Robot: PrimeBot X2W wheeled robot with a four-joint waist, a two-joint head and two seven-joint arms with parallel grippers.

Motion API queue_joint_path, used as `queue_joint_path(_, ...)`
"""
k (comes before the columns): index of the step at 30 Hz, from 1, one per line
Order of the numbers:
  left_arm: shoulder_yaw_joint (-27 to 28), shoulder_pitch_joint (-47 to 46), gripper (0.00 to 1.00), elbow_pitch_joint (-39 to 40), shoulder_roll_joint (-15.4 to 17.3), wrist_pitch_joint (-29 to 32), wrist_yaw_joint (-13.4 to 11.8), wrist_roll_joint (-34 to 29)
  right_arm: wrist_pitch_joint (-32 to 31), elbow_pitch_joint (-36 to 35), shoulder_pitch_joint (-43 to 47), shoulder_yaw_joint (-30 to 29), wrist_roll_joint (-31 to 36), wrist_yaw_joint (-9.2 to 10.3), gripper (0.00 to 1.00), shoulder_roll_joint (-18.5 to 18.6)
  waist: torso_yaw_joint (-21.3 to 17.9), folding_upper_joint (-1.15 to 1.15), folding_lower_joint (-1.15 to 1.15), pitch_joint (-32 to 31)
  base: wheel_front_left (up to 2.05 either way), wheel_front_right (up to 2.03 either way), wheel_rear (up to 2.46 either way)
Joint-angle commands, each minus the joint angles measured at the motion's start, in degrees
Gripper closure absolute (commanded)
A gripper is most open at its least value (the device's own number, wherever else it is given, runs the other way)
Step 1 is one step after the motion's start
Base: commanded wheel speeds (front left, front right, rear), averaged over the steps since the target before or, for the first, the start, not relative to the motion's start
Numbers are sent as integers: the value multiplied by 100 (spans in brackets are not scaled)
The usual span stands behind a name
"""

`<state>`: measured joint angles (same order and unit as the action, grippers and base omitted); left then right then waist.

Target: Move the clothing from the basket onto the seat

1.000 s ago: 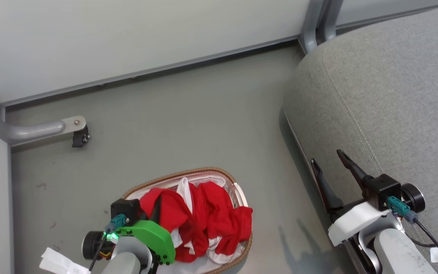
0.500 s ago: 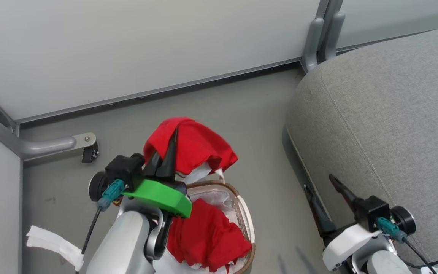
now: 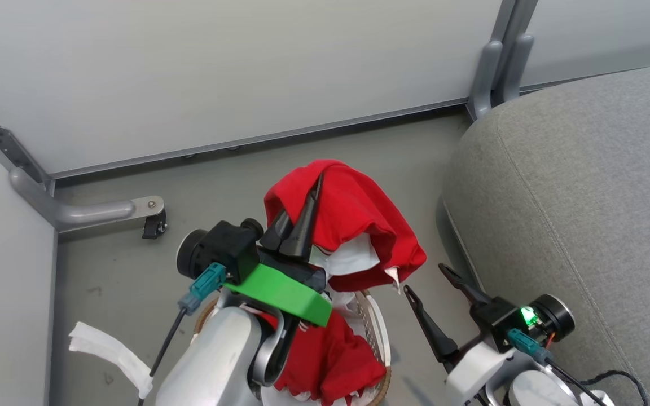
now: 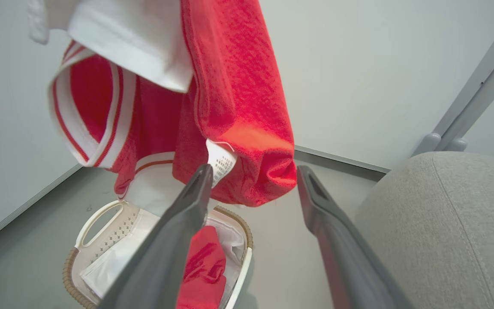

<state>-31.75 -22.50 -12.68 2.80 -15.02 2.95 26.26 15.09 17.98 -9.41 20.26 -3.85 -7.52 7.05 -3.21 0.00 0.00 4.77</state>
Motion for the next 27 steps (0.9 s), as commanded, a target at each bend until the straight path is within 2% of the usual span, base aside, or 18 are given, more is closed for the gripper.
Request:
queue_joint_path(1, -81, -54, 100, 19, 22, -23, -21, 60, 12, 54, -138, 62, 88, 6, 0, -22, 113, 0, 0, -16, 0, 0, 0)
queue_joint_path(15, -744, -382, 100, 71, 21, -23, -61, 392, 12, 998, -1349, 490, 580, 6, 1, -348, 807, 0, 0, 205, 0, 0, 0)
queue_joint_path(16, -770, -387, 100, 64, 23, -23, -77, 394, 12, 1070, -1363, 499, 583, 6, 59, -355, 837, 0, 0, 211, 0, 0, 0)
queue_joint_path(17, -800, -400, 100, 60, 21, -23, -85, 393, 12, 1108, -1400, 489, 530, 6, 100, -365, 869, 0, 0, 222, 0, 0, 0)
queue_joint_path(27, -688, -314, 100, 37, 20, -23, -132, 361, 12, 1003, -1266, 357, 345, 6, 100, -394, 785, 0, 0, 234, 0, 0, 0)
